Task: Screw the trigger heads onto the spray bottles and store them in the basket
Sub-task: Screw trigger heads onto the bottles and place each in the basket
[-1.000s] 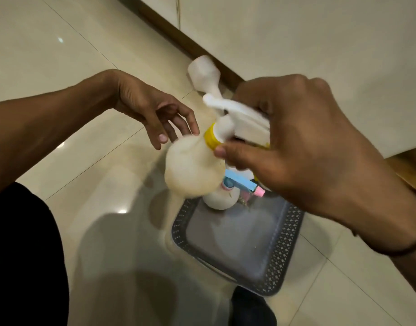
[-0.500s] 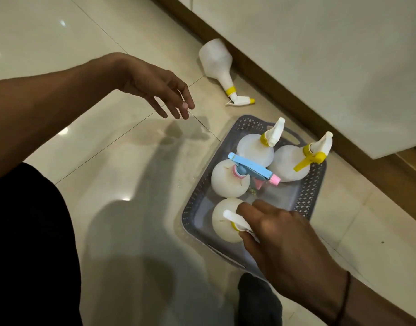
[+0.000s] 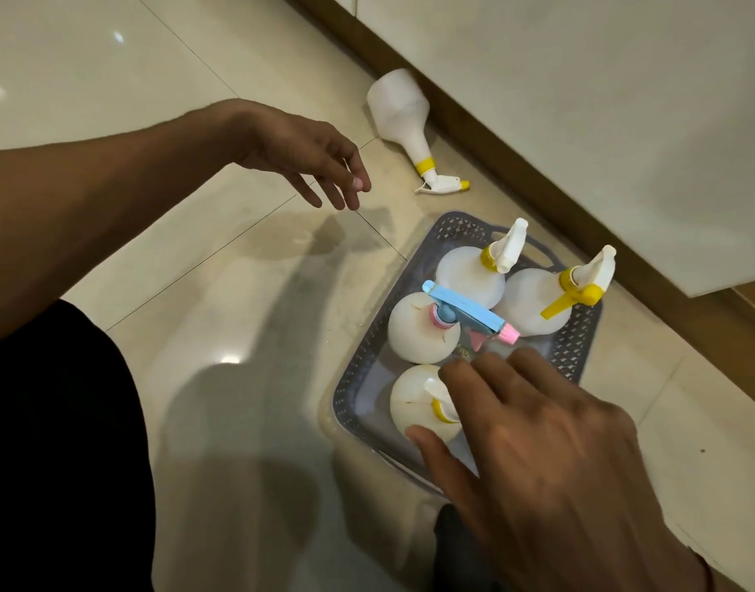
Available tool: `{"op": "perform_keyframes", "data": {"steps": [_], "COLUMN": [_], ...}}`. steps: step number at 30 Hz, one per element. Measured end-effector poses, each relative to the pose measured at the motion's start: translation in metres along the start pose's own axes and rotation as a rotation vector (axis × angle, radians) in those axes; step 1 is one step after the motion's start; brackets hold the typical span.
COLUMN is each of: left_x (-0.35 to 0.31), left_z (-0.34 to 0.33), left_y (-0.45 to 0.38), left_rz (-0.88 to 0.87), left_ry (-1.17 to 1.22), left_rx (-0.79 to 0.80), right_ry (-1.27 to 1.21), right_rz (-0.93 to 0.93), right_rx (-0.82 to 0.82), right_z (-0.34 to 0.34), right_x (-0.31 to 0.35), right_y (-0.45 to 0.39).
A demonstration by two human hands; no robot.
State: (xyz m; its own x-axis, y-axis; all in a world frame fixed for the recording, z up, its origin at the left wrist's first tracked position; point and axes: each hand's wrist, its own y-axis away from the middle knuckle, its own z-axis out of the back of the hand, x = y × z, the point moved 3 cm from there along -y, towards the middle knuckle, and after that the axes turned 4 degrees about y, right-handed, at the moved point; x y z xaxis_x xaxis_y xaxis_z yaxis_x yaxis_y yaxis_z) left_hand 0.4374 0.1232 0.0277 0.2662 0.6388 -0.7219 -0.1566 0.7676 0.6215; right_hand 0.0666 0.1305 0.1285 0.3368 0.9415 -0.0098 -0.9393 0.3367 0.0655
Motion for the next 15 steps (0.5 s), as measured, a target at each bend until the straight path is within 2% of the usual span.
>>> {"op": "perform_keyframes", "data": {"steps": [5, 9, 11, 15], "left_x": [-0.014, -0.022, -0.024, -0.025], "left_z": [-0.009, -0.013, -0.012, -0.008], "left_y": [-0.004, -0.004, -0.004, -0.003], "left_rz": [-0.059, -0.115, -0.14, -0.191], "left_ry": [0.013, 0.03, 0.05, 0.083], "left_rx": [-0.023, -0.039, -0.053, -0.122], "right_ry": [0.004, -0.089, -0.101, -0.154], "right_rz": [0.023, 0.054, 0.038, -0.019], "right_rx": [-0.022, -0.071, -0.119, -0.102], "right_z": [0.017, 0.024, 0.026, 0.019], "right_x": [0.005, 0.004, -0.001, -0.02], "right_y": [-0.043, -0.085, -0.112, -0.175]}}
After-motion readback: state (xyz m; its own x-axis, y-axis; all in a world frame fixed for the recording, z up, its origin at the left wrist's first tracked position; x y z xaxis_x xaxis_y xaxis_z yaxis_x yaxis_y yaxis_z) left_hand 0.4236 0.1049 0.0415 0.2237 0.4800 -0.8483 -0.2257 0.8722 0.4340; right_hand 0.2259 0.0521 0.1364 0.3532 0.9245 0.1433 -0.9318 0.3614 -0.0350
